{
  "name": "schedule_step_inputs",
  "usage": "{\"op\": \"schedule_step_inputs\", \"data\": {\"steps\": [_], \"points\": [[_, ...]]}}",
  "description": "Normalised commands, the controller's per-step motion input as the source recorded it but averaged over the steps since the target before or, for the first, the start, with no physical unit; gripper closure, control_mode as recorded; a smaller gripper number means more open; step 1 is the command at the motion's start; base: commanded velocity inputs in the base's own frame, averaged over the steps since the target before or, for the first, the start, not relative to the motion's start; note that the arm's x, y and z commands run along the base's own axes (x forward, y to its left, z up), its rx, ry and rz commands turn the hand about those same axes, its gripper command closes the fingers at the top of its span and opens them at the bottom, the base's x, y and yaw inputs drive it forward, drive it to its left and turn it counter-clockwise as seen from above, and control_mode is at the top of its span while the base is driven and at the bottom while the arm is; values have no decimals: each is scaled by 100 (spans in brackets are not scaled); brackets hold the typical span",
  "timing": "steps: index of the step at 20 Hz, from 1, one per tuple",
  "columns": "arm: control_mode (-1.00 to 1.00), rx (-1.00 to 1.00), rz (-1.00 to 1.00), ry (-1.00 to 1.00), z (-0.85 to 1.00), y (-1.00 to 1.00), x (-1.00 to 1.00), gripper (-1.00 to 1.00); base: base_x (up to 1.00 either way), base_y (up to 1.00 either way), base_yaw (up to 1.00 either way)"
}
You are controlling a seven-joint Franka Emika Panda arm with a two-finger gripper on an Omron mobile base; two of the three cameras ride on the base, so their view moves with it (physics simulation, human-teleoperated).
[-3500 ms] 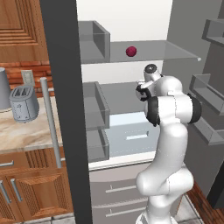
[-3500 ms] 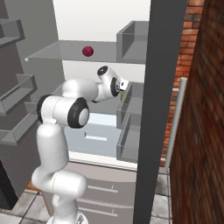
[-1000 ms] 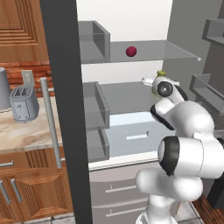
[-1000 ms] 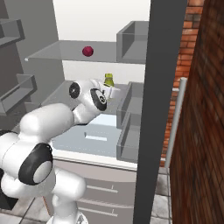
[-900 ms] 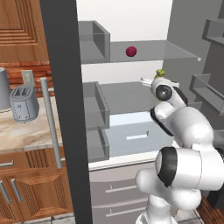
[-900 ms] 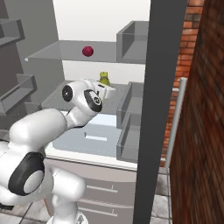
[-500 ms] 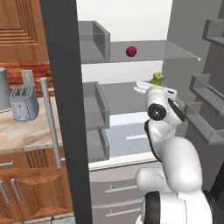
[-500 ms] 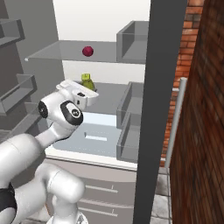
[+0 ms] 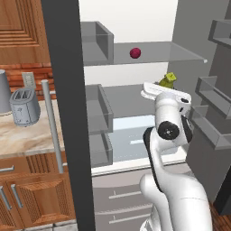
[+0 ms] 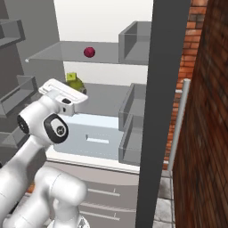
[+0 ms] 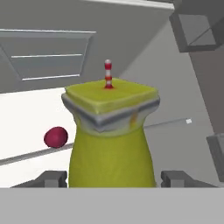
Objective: Move the radish and lemonade from the second highest shelf to the top shelf to make space. Then, place the pitcher from the counter on the cleared second highest shelf.
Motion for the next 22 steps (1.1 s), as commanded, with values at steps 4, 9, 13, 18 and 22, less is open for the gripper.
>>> {"op": "schedule_step_inputs", "data": {"steps": [4,9,13,18,22], "points": [[-100,-2,-1,-8,100,13,-56,100,0,0,0],[-100,0,-6,5,89,0,-12,100,0,0,0],[-100,0,-13,17,45,-25,7,100,0,0,0],[-100,0,-15,16,5,-34,39,100,0,0,0],[-100,-1,-8,5,0,-27,46,100,0,0,0]]}}
